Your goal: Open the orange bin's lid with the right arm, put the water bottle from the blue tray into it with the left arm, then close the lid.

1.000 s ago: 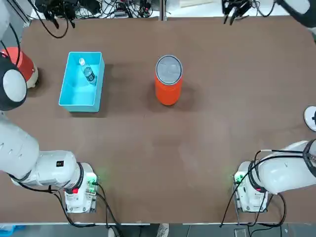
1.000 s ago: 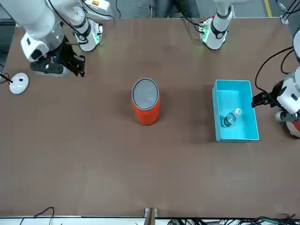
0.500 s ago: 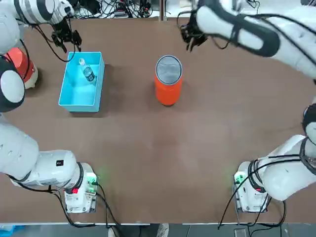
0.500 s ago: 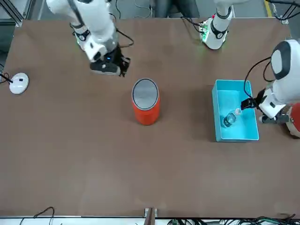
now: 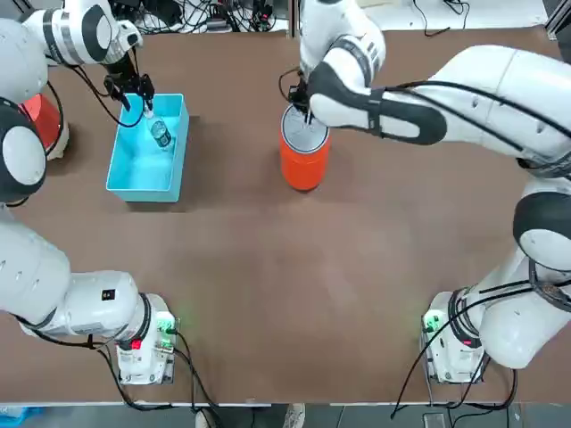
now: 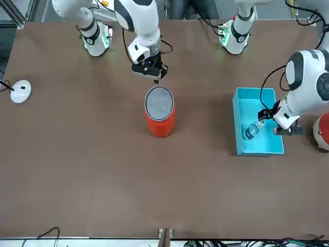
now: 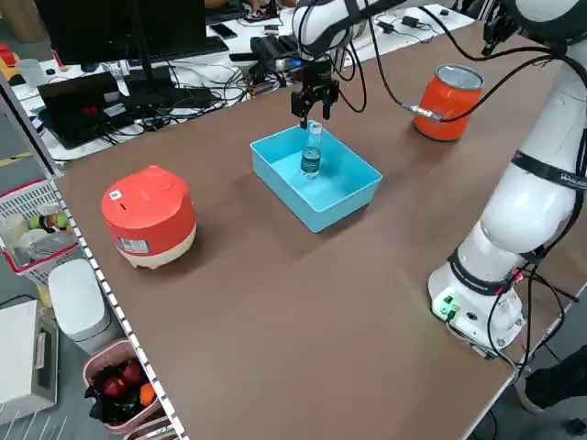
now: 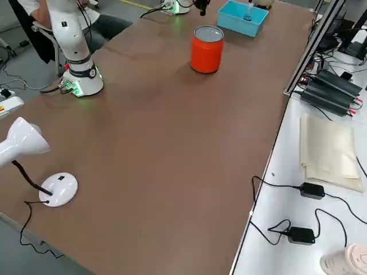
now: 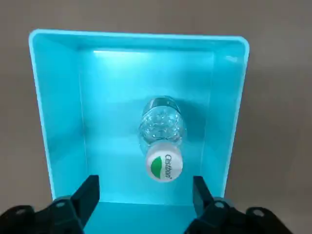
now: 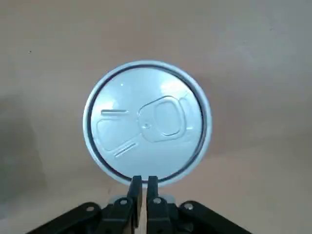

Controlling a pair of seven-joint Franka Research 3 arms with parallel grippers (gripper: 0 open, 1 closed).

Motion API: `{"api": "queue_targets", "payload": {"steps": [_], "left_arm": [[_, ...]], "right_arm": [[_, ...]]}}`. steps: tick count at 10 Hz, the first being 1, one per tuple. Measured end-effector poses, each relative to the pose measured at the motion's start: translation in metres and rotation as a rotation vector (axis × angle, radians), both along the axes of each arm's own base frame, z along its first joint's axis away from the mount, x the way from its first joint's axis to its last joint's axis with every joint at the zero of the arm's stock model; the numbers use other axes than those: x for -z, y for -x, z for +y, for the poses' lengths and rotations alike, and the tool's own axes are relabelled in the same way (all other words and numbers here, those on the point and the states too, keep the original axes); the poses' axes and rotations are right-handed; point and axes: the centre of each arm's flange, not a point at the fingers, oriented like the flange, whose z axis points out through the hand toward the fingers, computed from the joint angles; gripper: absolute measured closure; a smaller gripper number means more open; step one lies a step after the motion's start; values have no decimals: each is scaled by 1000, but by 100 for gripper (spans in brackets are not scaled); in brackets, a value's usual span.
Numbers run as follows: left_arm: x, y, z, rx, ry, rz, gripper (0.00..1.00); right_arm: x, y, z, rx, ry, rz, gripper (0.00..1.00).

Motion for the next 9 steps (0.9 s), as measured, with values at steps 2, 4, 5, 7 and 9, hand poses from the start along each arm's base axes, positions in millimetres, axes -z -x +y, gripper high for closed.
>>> {"api": "queue_targets", "payload": {"steps": [2, 4, 5, 7, 9], "left_arm": [[20, -3, 0, 0, 2, 4, 19], [32, -5, -1, 2, 3, 11, 29], [33, -5, -2, 3, 3, 10, 35], [30, -7, -6, 12, 5, 4, 50], [27, -9, -7, 14, 4, -7, 63]], "right_arm": [[18, -3, 12, 44, 11, -7, 91], [23, -10, 22, 62, 9, -11, 95], [26, -14, 26, 68, 9, -14, 96], [33, -22, 34, 77, 12, -19, 98], [42, -31, 36, 84, 23, -24, 98]]}}
